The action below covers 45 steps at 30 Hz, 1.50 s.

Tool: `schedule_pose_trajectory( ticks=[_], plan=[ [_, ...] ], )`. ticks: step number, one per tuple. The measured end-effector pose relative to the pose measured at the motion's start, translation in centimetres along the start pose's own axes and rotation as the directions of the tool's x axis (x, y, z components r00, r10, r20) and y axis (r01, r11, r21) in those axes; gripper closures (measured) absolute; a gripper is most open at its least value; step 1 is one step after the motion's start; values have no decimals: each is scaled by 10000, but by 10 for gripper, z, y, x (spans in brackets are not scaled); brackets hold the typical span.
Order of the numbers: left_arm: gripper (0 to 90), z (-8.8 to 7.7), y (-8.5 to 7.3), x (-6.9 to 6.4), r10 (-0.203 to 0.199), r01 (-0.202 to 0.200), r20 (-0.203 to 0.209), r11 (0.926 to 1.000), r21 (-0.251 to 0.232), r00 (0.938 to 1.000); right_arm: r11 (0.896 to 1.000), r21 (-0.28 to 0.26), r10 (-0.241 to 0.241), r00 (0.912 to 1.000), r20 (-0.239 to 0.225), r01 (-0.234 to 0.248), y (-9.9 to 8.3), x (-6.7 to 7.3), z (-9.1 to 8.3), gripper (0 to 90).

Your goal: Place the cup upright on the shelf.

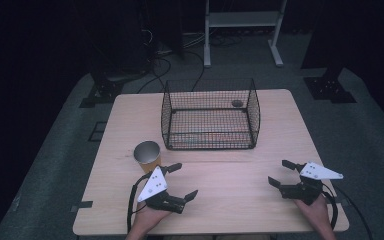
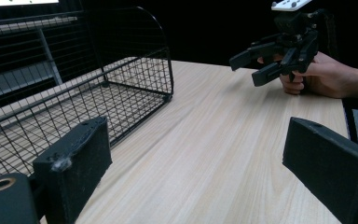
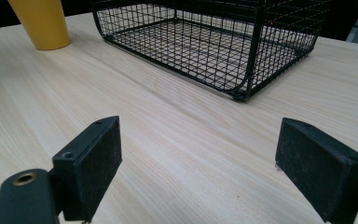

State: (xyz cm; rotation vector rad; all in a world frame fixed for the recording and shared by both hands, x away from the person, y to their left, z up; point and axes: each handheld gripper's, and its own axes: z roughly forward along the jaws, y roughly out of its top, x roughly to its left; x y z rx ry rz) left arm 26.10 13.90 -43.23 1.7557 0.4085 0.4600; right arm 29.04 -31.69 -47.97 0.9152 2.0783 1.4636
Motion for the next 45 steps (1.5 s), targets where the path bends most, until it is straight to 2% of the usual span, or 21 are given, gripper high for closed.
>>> schedule_pose_trajectory(
  ticks=[6, 11, 22, 26, 32, 35, 45],
  plan=[
    [35, -11, 8, 7, 164, -163, -157, 9998, 75, 9997, 10000, -5, 71, 10000, 23, -71, 0, -1, 0, 133],
    [29, -26, 15, 15, 207, -206, -459, 9998, 21, 9987, 10000, -2, 73, 10000, 34, -73, 0, -1, 0, 133],
    [21, -47, 19, 30, 323, -311, -1014, 9994, 135, 9943, 10000, 1, 81, 10000, 36, -81, 0, 0, 0, 133],
    [16, -58, 20, 39, 310, -308, -1337, 9995, 34, 9905, 9999, 2, 106, 9999, 52, -106, 0, -1, 0, 134],
    [16, -65, 20, 47, 331, -325, -1567, 9995, 59, 9871, 10000, 31, 82, 9999, 69, -82, 0, -1, 0, 133],
    [16, -69, 18, 53, 211, -207, -1739, 9998, 41, 9845, 10000, 34, 79, 9999, 73, -79, 0, -1, 1, 134],
    [15, -73, 9, 72, 13, 44, -2248, 9997, 249, 9744, 10000, 49, 64, 10000, 64, -64, 0, 0, 1, 133]
  ],
)
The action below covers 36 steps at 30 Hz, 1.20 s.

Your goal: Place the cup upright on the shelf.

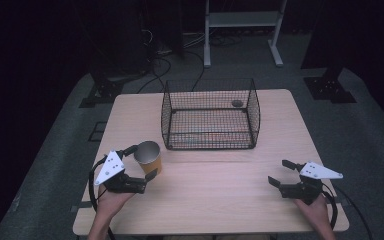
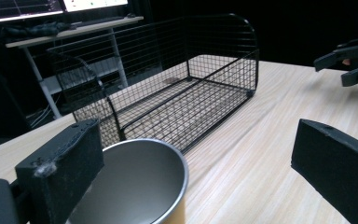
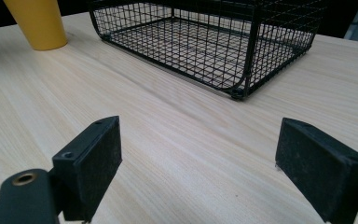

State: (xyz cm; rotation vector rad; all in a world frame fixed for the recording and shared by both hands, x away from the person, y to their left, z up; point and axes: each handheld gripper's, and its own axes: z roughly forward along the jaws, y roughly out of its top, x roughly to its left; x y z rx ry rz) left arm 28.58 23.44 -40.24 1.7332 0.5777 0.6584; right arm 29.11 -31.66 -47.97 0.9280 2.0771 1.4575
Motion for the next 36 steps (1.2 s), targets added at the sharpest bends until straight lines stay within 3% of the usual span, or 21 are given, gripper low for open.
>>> schedule_pose_trajectory(
  ticks=[8, 23, 32, 36],
  plan=[
    [13, -1, -6, 11, -144, 145, -168, 9999, 94, 9998, 10000, 3, -21, 10000, -1, 21, 0, 0, 0, 133],
    [12, 5, -25, 29, -608, 651, -578, 9949, 767, 9965, 10000, 36, -30, 10000, -28, 30, 0, 0, 0, 133],
    [12, 11, -32, 33, -866, 915, -501, 9902, 1054, 9950, 10000, 23, -24, 10000, -43, 24, 0, 0, 0, 133],
    [12, 15, -37, 36, -1008, 1059, -431, 9848, 1379, 9940, 10000, 20, -17, 10000, -48, 17, 0, 0, 0, 133]
  ],
)
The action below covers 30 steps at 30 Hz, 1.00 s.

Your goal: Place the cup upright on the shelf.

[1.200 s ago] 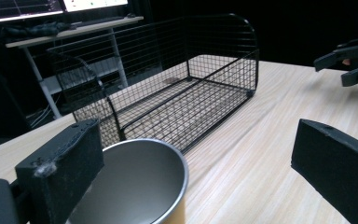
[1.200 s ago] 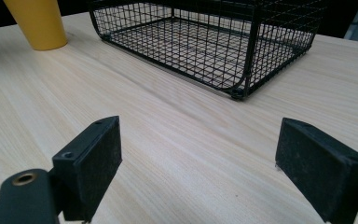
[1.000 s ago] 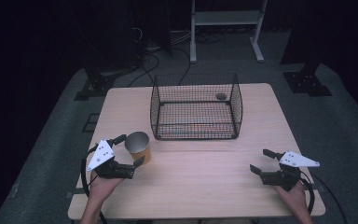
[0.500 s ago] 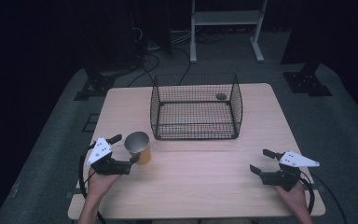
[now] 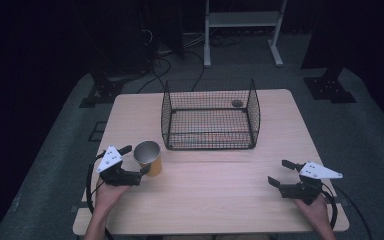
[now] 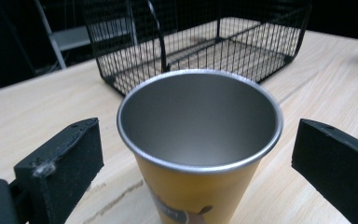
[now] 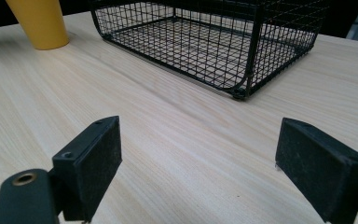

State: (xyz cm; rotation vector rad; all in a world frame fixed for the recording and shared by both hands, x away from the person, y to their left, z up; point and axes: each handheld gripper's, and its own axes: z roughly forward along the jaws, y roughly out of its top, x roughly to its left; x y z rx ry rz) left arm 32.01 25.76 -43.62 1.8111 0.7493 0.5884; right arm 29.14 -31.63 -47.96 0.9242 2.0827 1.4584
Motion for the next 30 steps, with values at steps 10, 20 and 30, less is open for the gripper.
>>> schedule_pose_trajectory(
  ticks=[10, 20, 30],
  plan=[
    [12, 9, -2, 1, -34, 32, 82, 9997, 231, 10000, 10000, -5, 12, 10000, -3, -12, 0, 0, 0, 133],
    [13, 20, -3, 3, -125, 118, 201, 9994, 320, 9997, 10000, -20, 11, 10000, -16, -11, 0, 0, 0, 133],
    [42, 28, -4, 2, -71, 66, 111, 9993, 370, 9999, 10000, -16, 10, 10000, -22, -10, 0, 0, 0, 133]
  ],
)
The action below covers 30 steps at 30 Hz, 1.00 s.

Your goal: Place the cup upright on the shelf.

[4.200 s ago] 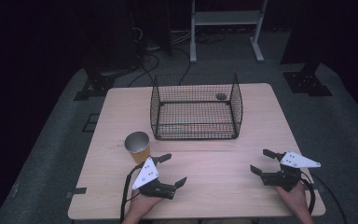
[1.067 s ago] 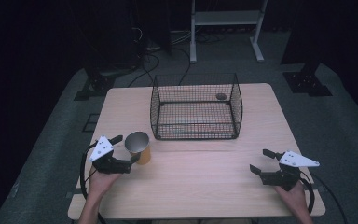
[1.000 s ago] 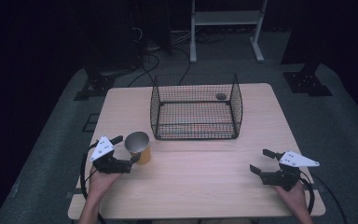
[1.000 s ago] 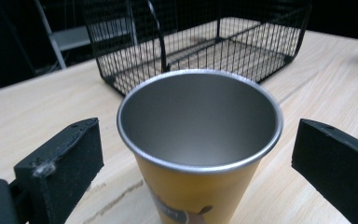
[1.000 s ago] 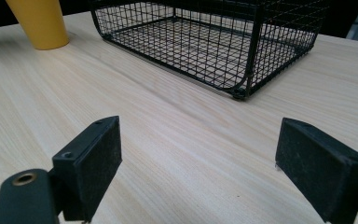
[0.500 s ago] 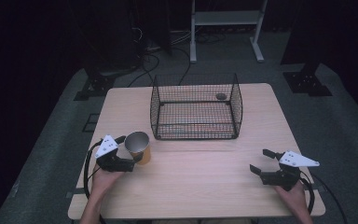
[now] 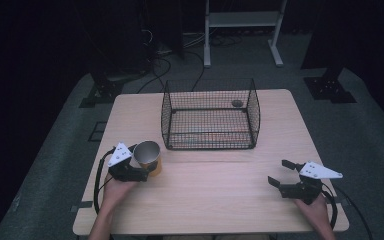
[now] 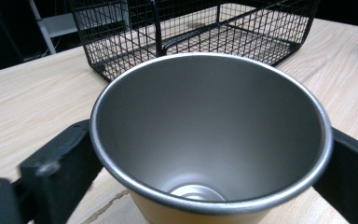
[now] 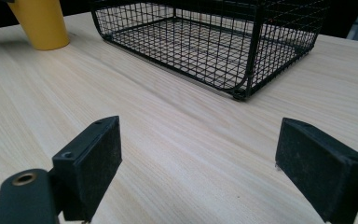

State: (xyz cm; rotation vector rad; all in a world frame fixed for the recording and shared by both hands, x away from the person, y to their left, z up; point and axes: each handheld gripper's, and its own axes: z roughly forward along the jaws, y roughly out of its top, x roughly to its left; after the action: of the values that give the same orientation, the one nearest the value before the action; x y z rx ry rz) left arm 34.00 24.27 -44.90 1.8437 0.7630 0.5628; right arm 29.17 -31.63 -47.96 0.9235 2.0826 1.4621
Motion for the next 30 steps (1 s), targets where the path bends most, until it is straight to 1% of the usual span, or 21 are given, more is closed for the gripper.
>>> schedule_pose_trajectory(
  ticks=[4, 6, 11, 13, 14, 15, 17, 18, 19, 20, 21, 22, 23, 25, 27, 28, 29, 30],
  plan=[
    [68, 0, 0, 1, -64, 64, 33, 9999, -88, 10000, 10000, -2, 2, 10000, 0, -2, 0, 0, 0, 133],
    [125, 0, 1, 1, 69, -68, 94, 9999, -102, 9999, 10000, -9, 2, 10000, -6, -2, 0, 0, 0, 133],
    [130, 0, 1, 0, 36, -35, 55, 10000, -73, 10000, 10000, -21, 3, 10000, -5, -3, 0, 0, 0, 133],
    [131, 0, 3, -1, 54, -53, 78, 9999, -146, 10000, 10000, -22, 7, 10000, -9, -7, 0, 0, 0, 133],
    [132, -1, 6, -3, 54, -49, 149, 9994, -334, 9999, 10000, -29, 38, 10000, -17, -38, 0, 0, 0, 133],
    [132, -1, 6, -3, 54, -49, 149, 9994, -334, 9999, 10000, -29, 38, 10000, -17, -38, 0, 0, 0, 133],
    [132, -2, 10, -6, 110, -97, 224, 9984, -565, 9997, 10000, -43, 90, 10000, -27, -90, 0, -1, 0, 133],
    [132, -2, 12, -8, 127, -108, 280, 9979, -643, 9995, 10000, -43, 90, 10000, -27, -90, 0, -1, 0, 133],
    [132, -1, 16, -12, 167, -135, 469, 9976, -686, 9988, 10000, -46, 86, 10000, -22, -86, 0, 0, 0, 133],
    [132, -1, 16, -12, 167, -135, 469, 9976, -686, 9988, 10000, -46, 86, 10000, -22, -86, 0, 0, 0, 133],
    [132, 1, 21, -16, 237, -188, 701, 9974, -697, 9973, 10000, -45, 69, 10000, -16, -69, 0, 0, 0, 132],
    [132, 1, 21, -16, 237, -188, 701, 9974, -697, 9973, 10000, -45, 69, 10000, -16, -69, 0, 0, 0, 132],
    [132, 3, 25, -19, 307, -243, 850, 9969, -751, 9959, 10000, -44, 67, 10000, -16, -67, 0, 0, 0, 132],
    [132, 5, 31, -24, 414, -324, 1039, 9957, -867, 9937, 10000, -49, 69, 10000, -19, -69, 0, 0, 0, 132],
    [133, 7, 37, -29, 595, -488, 1209, 9948, -893, 9909, 10000, -54, 53, 10000, -20, -53, 0, 0, 0, 132],
    [133, 10, 44, -34, 748, -621, 1372, 9936, -946, 9877, 10000, -56, 37, 10000, -17, -37, 0, 0, 0, 133],
    [133, 10, 44, -34, 748, -621, 1372, 9936, -946, 9877, 10000, -56, 37, 10000, -17, -37, 0, 0, 0, 133],
    [133, 12, 48, -38, 810, -665, 1495, 9928, -998, 9854, 10000, -59, 24, 10000, -20, -25, 0, 0, -1, 132]
  ],
)
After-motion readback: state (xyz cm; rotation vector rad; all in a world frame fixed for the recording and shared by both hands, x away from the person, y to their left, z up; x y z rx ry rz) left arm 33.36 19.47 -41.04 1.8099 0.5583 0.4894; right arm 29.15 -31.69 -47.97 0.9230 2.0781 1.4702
